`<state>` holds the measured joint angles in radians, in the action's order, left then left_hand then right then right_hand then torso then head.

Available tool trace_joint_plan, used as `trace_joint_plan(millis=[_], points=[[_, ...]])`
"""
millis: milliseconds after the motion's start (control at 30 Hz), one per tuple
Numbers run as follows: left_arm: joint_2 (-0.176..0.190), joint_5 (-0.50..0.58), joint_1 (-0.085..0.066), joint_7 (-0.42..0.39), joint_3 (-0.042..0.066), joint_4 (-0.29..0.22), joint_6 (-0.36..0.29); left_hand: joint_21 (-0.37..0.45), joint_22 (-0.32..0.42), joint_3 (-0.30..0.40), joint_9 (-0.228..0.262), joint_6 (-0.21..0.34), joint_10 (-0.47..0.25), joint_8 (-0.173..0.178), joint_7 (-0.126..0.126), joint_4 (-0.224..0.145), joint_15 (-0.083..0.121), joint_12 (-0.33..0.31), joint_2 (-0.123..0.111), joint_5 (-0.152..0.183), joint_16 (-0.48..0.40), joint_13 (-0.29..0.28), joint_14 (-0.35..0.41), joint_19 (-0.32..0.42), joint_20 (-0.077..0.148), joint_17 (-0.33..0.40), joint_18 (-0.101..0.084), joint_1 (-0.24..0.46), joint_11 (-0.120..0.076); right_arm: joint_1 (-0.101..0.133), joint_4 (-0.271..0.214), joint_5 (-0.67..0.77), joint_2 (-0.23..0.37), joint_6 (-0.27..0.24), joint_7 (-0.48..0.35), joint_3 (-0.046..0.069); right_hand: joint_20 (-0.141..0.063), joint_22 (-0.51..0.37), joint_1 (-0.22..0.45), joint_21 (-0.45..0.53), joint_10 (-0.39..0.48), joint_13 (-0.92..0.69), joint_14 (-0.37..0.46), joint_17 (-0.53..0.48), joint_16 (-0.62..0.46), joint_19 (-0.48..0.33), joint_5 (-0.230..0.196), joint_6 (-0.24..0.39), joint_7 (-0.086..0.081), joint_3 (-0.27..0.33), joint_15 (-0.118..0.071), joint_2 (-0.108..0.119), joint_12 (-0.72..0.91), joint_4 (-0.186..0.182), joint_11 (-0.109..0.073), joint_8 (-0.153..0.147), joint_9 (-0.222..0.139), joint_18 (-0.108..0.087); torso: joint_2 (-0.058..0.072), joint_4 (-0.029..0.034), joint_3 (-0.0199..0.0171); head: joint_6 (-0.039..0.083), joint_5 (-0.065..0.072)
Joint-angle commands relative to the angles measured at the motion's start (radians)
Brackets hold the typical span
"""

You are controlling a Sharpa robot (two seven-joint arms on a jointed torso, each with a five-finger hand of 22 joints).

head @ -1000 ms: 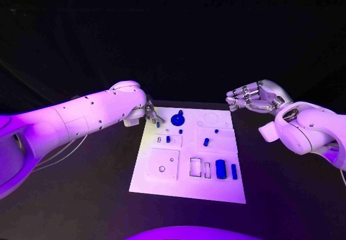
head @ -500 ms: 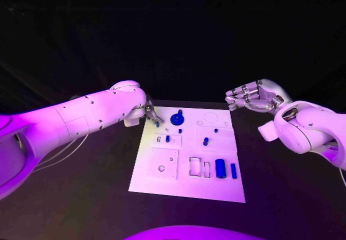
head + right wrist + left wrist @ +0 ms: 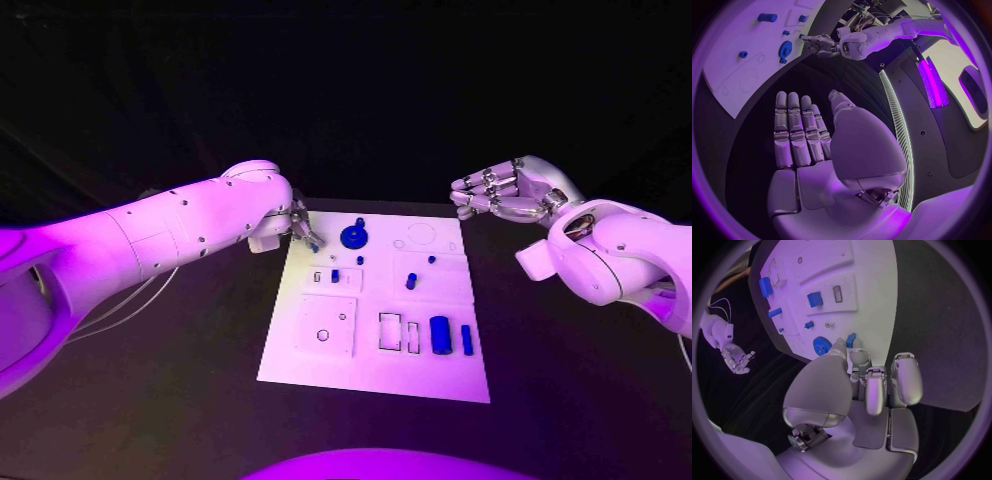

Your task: Assemble the parts on the task board

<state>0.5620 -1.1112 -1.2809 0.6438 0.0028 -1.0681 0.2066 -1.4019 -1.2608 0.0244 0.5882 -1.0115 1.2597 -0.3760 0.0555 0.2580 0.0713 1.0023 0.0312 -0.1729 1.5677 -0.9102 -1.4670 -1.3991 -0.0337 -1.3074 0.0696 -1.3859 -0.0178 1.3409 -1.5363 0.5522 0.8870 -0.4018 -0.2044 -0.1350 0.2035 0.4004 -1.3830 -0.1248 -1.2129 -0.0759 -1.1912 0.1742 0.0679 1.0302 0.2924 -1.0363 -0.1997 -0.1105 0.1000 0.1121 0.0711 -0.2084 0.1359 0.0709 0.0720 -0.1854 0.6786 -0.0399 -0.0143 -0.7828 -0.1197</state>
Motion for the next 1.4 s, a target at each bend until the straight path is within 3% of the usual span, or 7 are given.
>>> trace_joint_plan(millis=[33,200,400,433,833,1133,1400], points=[[-0.002,0.031,0.001,-0.005,0.000,-0.001,0.007,-0.003,-0.002,0.036,-0.005,0.006,-0.007,0.005,-0.002,-0.010,0.004,-0.008,0.015,-0.007,0.003,0.006,-0.104,-0.002,0.000,-0.263,-0.001,-0.048,-0.001,-0.001,0.000,0.003,-0.001,0.015,-0.005,0.000,0.006,-0.001,0.004,0.005,0.009,0.001,0.008,-0.002,-0.005,-0.003,0.006,0.008,0.002,0.002,0.000,-0.006,0.001,0.006,-0.001,-0.001,0.001,0.003,0.000,-0.0001,0.0002,0.000,0.001],[0.005,0.081,0.001,-0.009,-0.001,-0.006,-0.017,-0.004,-0.004,0.152,-0.009,0.014,-0.006,0.000,0.003,-0.028,0.003,-0.016,0.011,-0.011,0.003,0.014,-0.104,-0.001,0.001,-0.263,-0.002,-0.125,0.000,-0.001,0.001,0.003,-0.001,0.016,-0.005,0.000,0.006,-0.001,0.004,0.005,0.009,0.001,0.008,-0.002,-0.005,-0.003,0.006,0.008,0.002,0.002,0.000,-0.006,0.001,0.006,-0.001,-0.001,0.001,0.003,0.000,0.0003,0.0002,-0.002,0.000],[0.028,0.174,0.001,-0.014,0.000,-0.033,-0.063,-0.005,-0.007,0.309,0.003,0.019,0.008,-0.029,0.003,-0.015,-0.001,-0.010,-0.051,-0.010,0.003,0.017,-0.104,-0.001,-0.003,-0.263,-0.001,-0.110,0.002,-0.001,0.003,0.003,-0.001,0.018,-0.004,0.000,0.006,-0.002,0.004,0.005,0.008,0.001,0.008,-0.002,-0.005,-0.003,0.008,0.008,0.002,0.002,0.000,-0.006,0.001,0.007,-0.001,-0.001,0.001,0.003,-0.001,0.0013,-0.0003,-0.002,-0.004],[0.033,0.188,0.001,-0.014,0.000,-0.040,-0.068,-0.005,-0.008,0.356,0.008,0.025,0.010,-0.039,0.004,-0.013,-0.002,-0.008,-0.079,-0.007,0.003,0.018,-0.104,-0.001,-0.002,-0.263,-0.001,-0.091,0.002,-0.001,0.003,0.003,-0.001,0.018,-0.004,0.000,0.006,-0.002,0.004,0.005,0.008,0.001,0.008,-0.002,-0.005,-0.003,0.008,0.008,0.002,0.002,0.000,-0.006,0.001,0.007,-0.001,-0.001,0.001,0.003,-0.001,0.0017,-0.0006,-0.003,-0.004],[0.161,0.329,0.000,-0.016,-0.001,-0.222,-0.171,-0.011,-0.021,0.547,0.030,0.030,0.036,-0.095,-0.003,-0.052,0.005,0.029,-0.143,-0.007,0.003,-0.008,-0.104,-0.009,0.002,-0.263,-0.004,-0.013,-0.004,-0.001,0.007,0.003,0.000,0.021,0.000,0.000,0.007,-0.003,0.004,0.005,0.009,0.001,0.008,-0.003,-0.005,-0.003,0.011,0.008,0.002,0.002,0.000,-0.006,0.001,0.008,-0.001,-0.001,0.001,0.002,-0.008,0.0106,-0.0066,-0.010,-0.005],[0.220,0.235,0.018,-0.017,-0.019,-0.333,-0.215,-0.020,-0.038,0.663,0.030,0.032,0.053,-0.132,-0.007,-0.105,0.009,0.053,-0.180,-0.006,0.003,-0.024,-0.104,-0.019,0.007,-0.263,-0.007,0.059,-0.009,-0.003,0.007,0.003,0.002,0.023,0.001,-0.001,0.007,-0.003,0.004,0.005,0.009,0.001,0.008,-0.003,-0.005,-0.003,0.011,0.008,0.002,0.002,0.000,-0.006,0.001,0.008,-0.001,-0.001,0.001,0.002,-0.013,0.0144,-0.0067,-0.016,-0.009],[0.220,0.112,0.045,-0.009,-0.024,-0.360,-0.217,-0.026,-0.049,0.729,0.023,0.033,0.062,-0.158,-0.010,-0.142,0.013,0.064,-0.198,-0.004,0.003,-0.030,-0.104,-0.025,0.009,-0.263,-0.009,0.107,-0.011,-0.005,0.007,0.003,0.002,0.024,0.001,-0.001,0.007,-0.003,0.004,0.005,0.009,0.001,0.008,-0.003,-0.005,-0.003,0.011,0.008,0.002,0.002,0.000,-0.006,0.001,0.008,-0.001,-0.001,0.001,0.002,-0.012,0.0128,-0.0058,-0.019,-0.010]])
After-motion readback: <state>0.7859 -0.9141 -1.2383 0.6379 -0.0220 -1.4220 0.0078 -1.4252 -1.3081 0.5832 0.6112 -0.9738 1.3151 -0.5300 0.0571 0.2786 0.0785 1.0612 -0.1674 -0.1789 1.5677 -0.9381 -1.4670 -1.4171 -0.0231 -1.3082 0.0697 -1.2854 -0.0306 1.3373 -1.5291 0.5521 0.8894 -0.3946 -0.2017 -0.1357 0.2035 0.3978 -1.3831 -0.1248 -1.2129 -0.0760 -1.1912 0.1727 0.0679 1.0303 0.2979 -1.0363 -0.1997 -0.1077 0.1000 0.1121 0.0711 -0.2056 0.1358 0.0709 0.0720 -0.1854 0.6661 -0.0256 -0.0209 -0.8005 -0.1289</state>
